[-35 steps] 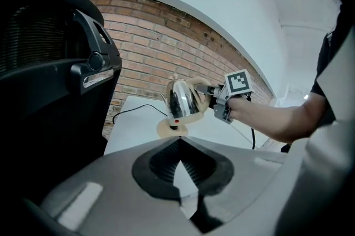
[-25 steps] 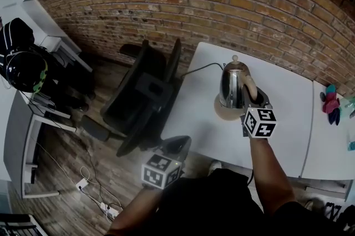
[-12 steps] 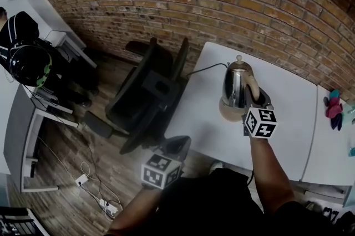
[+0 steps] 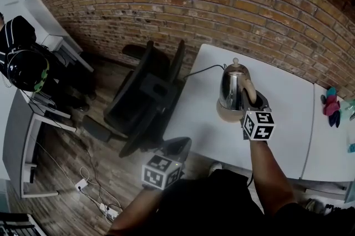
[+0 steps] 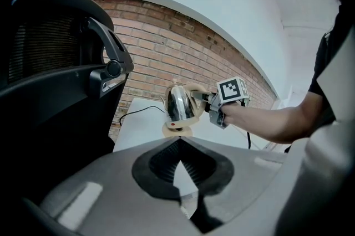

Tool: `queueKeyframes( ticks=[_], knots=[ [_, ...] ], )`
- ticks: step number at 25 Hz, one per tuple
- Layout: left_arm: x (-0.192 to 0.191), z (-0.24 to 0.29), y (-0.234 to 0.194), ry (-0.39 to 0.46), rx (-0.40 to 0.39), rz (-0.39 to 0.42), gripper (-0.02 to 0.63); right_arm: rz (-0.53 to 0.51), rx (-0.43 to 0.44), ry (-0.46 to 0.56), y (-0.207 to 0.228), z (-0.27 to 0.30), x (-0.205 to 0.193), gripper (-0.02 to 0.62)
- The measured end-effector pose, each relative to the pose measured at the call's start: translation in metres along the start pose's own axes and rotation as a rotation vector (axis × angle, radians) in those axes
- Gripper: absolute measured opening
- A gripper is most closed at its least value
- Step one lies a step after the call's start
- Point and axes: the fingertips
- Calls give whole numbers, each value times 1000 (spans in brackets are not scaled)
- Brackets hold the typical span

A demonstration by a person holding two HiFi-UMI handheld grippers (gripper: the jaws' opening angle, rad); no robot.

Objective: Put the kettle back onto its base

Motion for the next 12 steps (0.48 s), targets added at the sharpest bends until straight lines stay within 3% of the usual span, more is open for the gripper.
queueKeyframes(
  ticks=[12],
  knots=[
    [2,2,10,-4,-61,21,0,-15,-37,-74,2,-21,-18,112]
  ],
)
Point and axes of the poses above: the fingertips, and each gripper's own axes: z forward along the fingers, y to its right, x out of its top, and after that the axes turned 9 degrees about z, right-handed
